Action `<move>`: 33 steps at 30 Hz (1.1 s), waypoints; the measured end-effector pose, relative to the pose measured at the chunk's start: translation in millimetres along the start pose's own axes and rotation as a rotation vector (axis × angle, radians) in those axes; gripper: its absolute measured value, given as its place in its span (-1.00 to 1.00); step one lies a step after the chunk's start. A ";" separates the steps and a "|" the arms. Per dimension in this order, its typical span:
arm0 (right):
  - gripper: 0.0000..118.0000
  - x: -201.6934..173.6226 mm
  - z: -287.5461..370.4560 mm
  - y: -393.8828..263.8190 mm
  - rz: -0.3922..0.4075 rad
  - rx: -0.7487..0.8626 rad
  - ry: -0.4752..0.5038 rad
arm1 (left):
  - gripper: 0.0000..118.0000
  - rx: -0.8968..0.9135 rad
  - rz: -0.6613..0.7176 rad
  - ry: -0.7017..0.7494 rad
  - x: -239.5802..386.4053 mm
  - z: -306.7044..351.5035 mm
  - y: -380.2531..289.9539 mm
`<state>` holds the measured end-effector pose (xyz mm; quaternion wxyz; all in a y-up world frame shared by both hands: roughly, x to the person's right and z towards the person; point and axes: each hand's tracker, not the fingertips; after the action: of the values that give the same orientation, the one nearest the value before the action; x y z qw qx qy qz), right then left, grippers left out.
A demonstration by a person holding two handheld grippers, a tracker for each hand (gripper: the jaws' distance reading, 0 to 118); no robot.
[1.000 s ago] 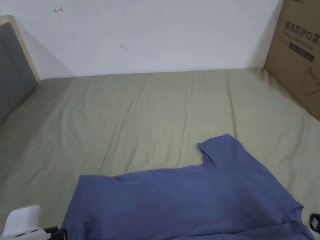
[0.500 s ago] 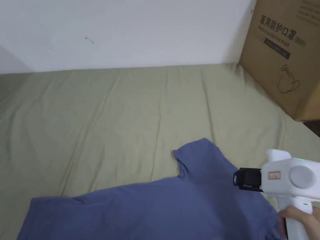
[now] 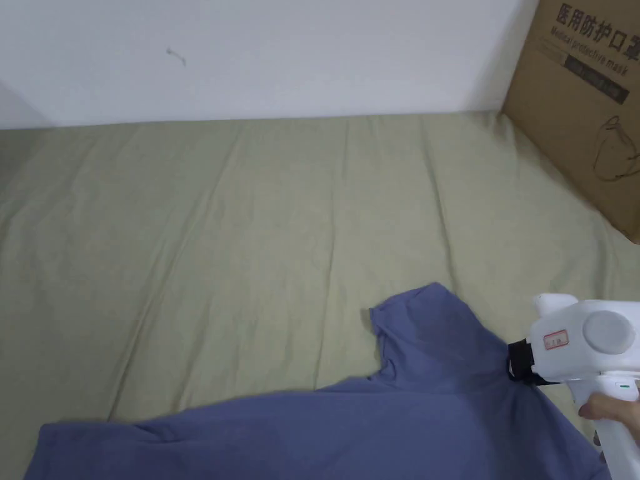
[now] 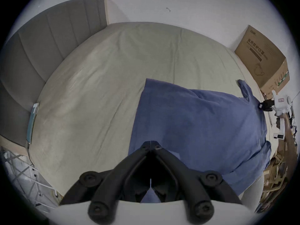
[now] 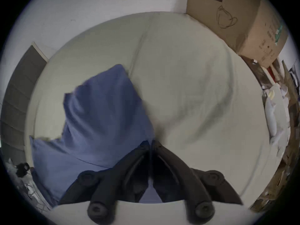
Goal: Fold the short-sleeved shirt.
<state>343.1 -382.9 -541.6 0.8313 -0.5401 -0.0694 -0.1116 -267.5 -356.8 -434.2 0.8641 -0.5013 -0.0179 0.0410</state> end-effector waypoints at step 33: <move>-0.96 -5.7 52.7 -4.5 0.029 0.081 0.017 | -0.96 -0.049 -0.010 -0.002 -3.0 -86.3 107.5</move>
<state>336.7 -335.9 -517.5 0.8544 -0.5062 -0.0589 -0.1013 -269.9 -378.5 -570.4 0.8517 -0.5222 -0.0222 0.0369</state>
